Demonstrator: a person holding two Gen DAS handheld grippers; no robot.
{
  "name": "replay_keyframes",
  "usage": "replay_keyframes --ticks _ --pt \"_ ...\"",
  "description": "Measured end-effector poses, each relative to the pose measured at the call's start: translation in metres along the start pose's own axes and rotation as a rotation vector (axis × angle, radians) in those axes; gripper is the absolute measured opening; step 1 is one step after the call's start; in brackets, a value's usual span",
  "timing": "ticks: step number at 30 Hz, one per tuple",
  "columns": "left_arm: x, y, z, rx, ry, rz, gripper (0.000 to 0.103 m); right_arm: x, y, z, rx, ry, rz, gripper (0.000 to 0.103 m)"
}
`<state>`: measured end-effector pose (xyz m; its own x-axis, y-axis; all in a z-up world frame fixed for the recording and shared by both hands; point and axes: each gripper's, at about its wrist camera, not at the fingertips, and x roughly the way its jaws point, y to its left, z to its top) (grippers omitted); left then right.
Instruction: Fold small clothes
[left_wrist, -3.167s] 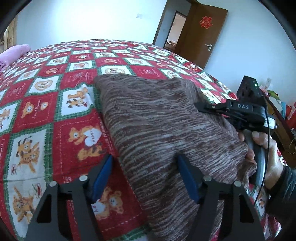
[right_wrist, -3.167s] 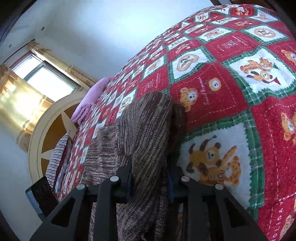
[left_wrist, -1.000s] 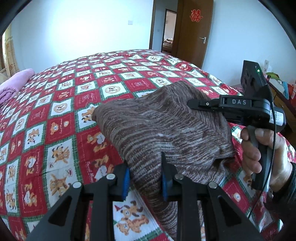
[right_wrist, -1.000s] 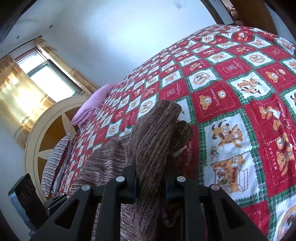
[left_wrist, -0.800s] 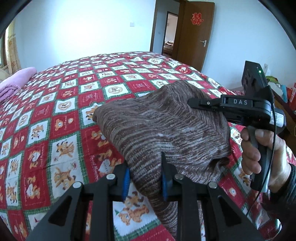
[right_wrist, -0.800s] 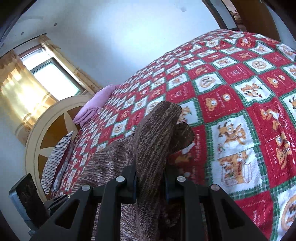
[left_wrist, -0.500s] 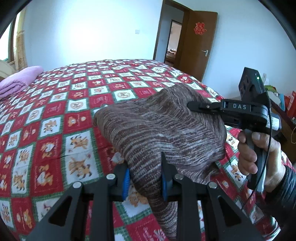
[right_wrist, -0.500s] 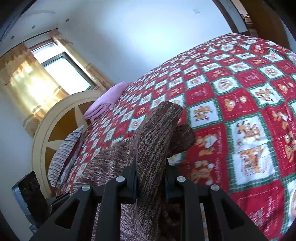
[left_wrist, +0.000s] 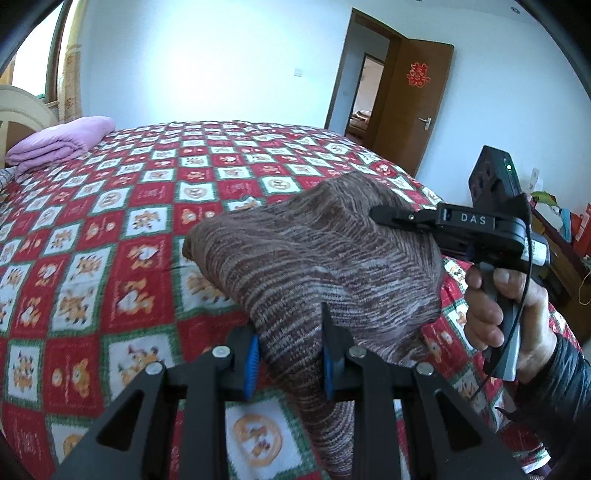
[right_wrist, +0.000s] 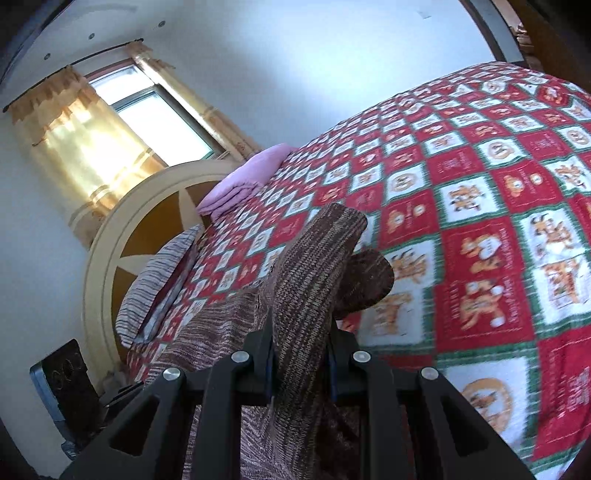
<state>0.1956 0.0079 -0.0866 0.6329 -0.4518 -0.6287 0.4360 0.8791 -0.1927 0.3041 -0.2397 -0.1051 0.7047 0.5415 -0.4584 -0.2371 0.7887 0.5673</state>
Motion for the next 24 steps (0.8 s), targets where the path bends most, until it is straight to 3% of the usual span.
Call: replay_keyframes --ticks 24 --pt "-0.056 0.067 -0.036 -0.090 -0.024 0.104 0.027 0.077 0.071 -0.028 -0.049 0.130 0.131 0.021"
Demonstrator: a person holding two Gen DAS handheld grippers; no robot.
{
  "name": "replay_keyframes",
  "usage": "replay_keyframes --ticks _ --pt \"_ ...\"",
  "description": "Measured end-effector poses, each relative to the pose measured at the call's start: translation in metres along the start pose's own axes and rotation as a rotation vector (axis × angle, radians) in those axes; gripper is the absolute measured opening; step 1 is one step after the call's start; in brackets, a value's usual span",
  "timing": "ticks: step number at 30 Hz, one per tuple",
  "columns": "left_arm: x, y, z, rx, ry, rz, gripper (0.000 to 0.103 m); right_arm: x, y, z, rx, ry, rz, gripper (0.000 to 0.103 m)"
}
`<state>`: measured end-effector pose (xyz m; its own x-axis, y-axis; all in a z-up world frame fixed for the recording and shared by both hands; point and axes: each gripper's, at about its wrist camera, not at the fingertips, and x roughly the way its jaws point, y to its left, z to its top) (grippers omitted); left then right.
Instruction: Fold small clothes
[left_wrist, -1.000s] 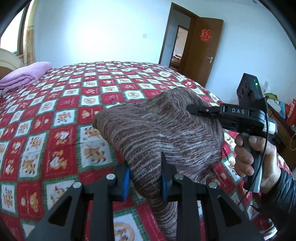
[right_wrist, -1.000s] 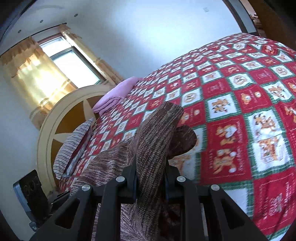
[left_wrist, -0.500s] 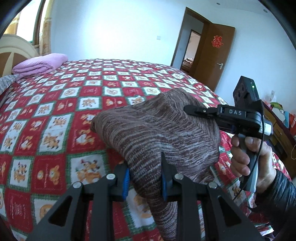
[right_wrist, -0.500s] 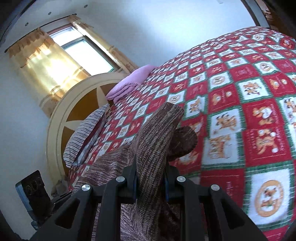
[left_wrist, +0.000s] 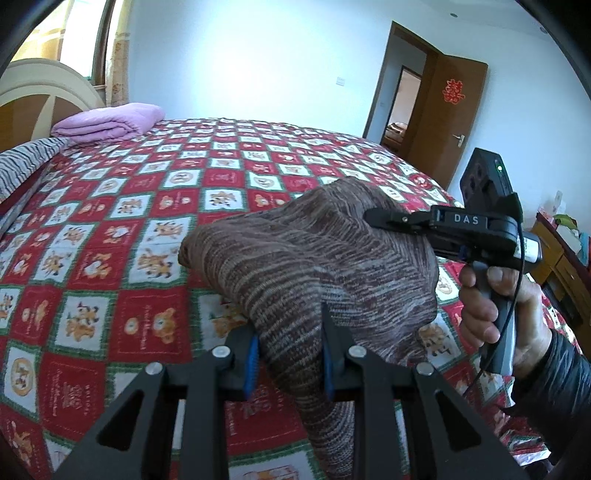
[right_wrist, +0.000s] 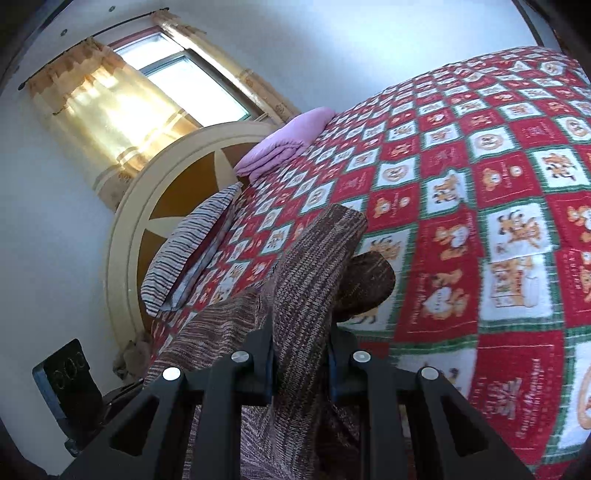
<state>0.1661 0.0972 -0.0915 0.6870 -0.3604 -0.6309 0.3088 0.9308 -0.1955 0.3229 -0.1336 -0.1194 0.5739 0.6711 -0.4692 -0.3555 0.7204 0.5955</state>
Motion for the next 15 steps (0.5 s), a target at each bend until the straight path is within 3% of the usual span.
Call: replay_keyframes --ticks 15 --pt "-0.029 0.048 -0.013 -0.038 -0.024 0.090 0.027 0.066 0.045 0.001 -0.050 0.102 0.073 0.021"
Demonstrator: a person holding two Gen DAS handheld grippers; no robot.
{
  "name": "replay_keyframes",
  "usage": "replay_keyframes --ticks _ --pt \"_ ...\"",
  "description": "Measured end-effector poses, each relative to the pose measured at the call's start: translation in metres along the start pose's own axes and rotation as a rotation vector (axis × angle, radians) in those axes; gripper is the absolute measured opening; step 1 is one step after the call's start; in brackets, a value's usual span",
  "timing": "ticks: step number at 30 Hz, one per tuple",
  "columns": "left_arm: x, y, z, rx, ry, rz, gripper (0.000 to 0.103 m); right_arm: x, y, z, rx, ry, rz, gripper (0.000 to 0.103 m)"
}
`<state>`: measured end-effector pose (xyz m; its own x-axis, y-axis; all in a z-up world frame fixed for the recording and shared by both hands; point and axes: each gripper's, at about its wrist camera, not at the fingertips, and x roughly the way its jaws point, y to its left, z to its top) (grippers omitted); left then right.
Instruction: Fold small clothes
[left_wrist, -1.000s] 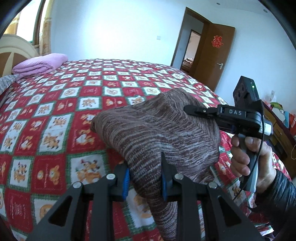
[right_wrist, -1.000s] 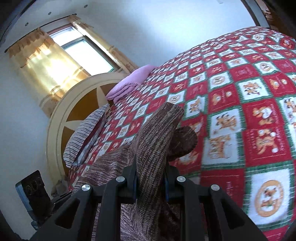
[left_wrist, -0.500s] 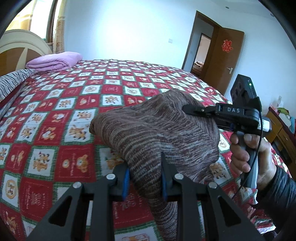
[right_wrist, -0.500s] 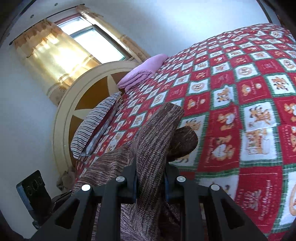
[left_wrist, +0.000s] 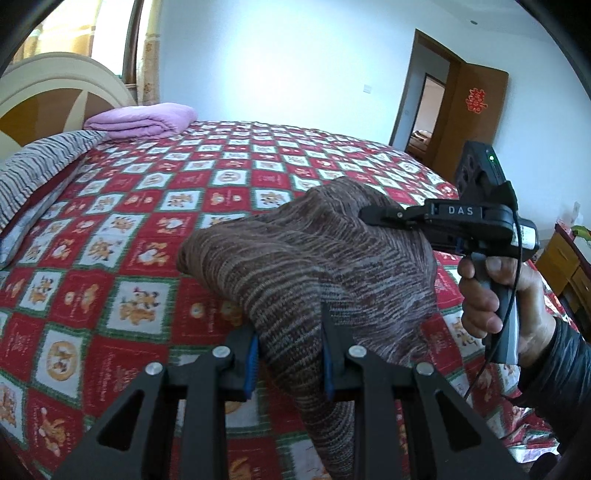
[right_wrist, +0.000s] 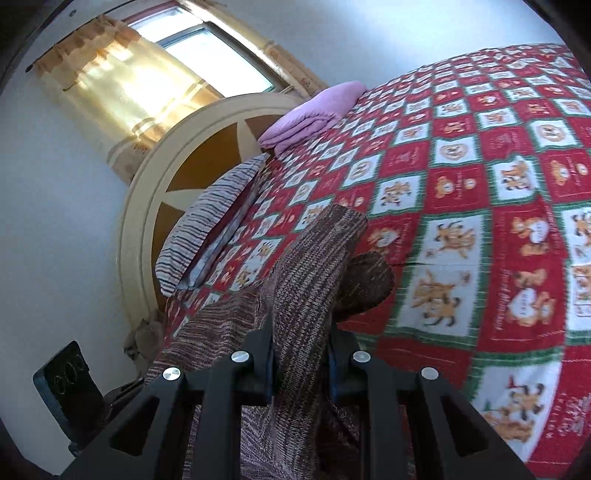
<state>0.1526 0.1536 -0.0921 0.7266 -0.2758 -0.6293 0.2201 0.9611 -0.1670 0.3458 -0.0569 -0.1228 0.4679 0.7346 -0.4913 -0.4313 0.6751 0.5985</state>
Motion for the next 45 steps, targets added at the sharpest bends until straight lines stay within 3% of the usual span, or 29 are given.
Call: replay_keyframes --ticks 17,25,36,45 --pt "-0.015 0.055 -0.014 -0.065 -0.020 0.067 0.027 0.078 0.037 0.006 -0.046 0.117 0.046 0.021" --pt "-0.001 0.077 -0.031 -0.097 0.024 0.103 0.027 0.120 0.045 0.007 -0.059 0.182 0.025 0.021" --pt "0.025 0.089 -0.054 -0.107 0.103 0.138 0.030 0.156 0.021 -0.006 -0.014 0.239 -0.022 0.021" --pt "0.034 0.095 -0.062 -0.122 0.121 0.153 0.043 0.172 0.003 -0.013 0.016 0.275 -0.032 0.023"
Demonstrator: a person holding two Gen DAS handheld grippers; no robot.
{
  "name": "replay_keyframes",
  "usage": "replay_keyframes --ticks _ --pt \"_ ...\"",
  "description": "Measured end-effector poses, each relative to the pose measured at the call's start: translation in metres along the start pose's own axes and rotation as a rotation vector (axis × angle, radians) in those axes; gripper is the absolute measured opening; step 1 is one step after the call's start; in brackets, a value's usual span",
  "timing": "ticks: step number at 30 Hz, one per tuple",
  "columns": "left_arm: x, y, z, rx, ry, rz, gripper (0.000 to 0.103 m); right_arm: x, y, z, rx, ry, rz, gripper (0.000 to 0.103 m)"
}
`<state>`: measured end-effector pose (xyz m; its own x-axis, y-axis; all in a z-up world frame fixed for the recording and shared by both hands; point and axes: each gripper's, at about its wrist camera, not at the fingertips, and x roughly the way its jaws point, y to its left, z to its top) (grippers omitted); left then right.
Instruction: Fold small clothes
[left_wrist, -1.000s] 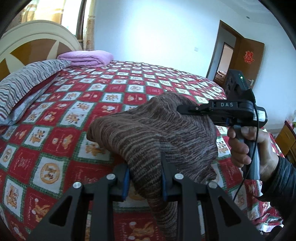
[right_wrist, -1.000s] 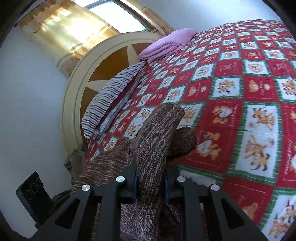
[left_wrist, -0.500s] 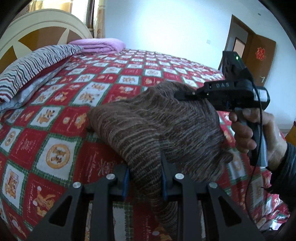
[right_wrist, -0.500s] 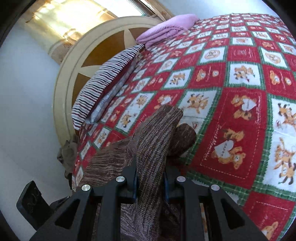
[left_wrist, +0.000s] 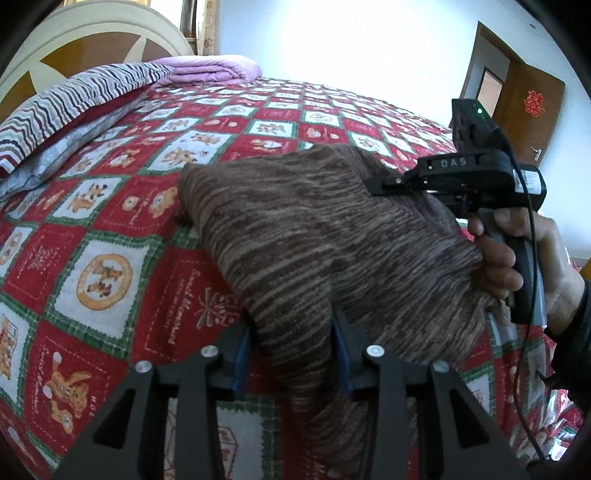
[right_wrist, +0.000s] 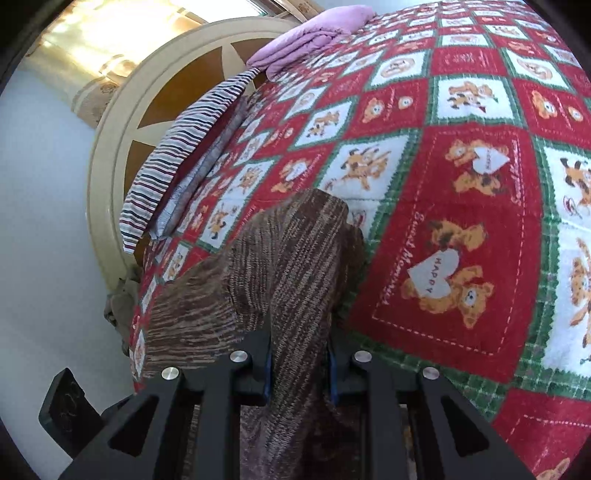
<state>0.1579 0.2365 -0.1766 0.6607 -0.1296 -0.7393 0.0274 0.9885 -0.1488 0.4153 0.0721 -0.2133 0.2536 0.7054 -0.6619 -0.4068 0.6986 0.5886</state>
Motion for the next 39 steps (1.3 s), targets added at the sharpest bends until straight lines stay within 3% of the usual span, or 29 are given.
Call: replay_keyframes --ticks 4,8,11,12,14,15,18,23,24,26,27,33,34,37,39 --pt "0.002 0.003 -0.002 -0.015 -0.005 0.036 0.062 0.002 -0.009 -0.002 0.024 -0.006 0.030 0.024" --pt "-0.005 0.006 0.001 -0.031 -0.003 0.046 0.064 0.001 -0.011 -0.001 0.021 0.001 0.035 0.028" --pt "-0.033 0.010 0.015 -0.039 -0.098 0.073 0.066 -0.010 -0.016 -0.003 0.038 0.011 0.041 0.041" --pt "-0.042 0.012 0.020 -0.038 -0.140 0.102 0.070 -0.019 -0.018 -0.006 0.043 0.003 0.036 0.051" --pt "-0.051 0.016 0.030 -0.023 -0.199 0.154 0.092 -0.044 -0.020 -0.014 0.034 -0.030 -0.005 0.062" --pt "-0.051 0.019 0.035 -0.014 -0.215 0.180 0.094 -0.059 -0.022 -0.022 0.035 -0.051 -0.006 0.063" --pt "-0.023 0.032 0.049 0.004 -0.199 0.232 0.095 -0.084 -0.021 -0.046 0.013 -0.050 0.060 0.063" --pt "0.022 0.047 0.060 0.010 -0.151 0.312 0.095 -0.085 -0.004 -0.091 -0.106 0.031 0.009 0.063" --pt "0.027 0.047 0.061 0.005 -0.144 0.325 0.095 -0.082 -0.003 -0.096 -0.116 0.041 0.009 0.062" --pt "0.033 0.042 0.065 0.010 -0.131 0.340 0.095 -0.077 0.002 -0.106 -0.169 0.042 -0.058 0.037" --pt "0.034 0.039 0.065 0.013 -0.129 0.355 0.095 -0.075 0.006 -0.109 -0.199 0.051 -0.096 0.012" --pt "0.034 0.025 0.069 0.068 -0.142 0.431 0.098 -0.111 0.024 -0.120 -0.233 0.071 -0.123 0.010" --pt "0.036 0.022 0.067 0.089 -0.142 0.463 0.103 -0.118 0.021 -0.121 -0.214 0.073 -0.144 0.010" --pt "0.042 0.016 0.059 0.125 -0.152 0.505 0.103 -0.104 -0.007 -0.123 -0.127 0.125 -0.192 0.010" --pt "0.043 0.010 0.058 0.153 -0.165 0.545 0.103 -0.100 -0.024 -0.122 -0.049 0.114 -0.126 0.010"
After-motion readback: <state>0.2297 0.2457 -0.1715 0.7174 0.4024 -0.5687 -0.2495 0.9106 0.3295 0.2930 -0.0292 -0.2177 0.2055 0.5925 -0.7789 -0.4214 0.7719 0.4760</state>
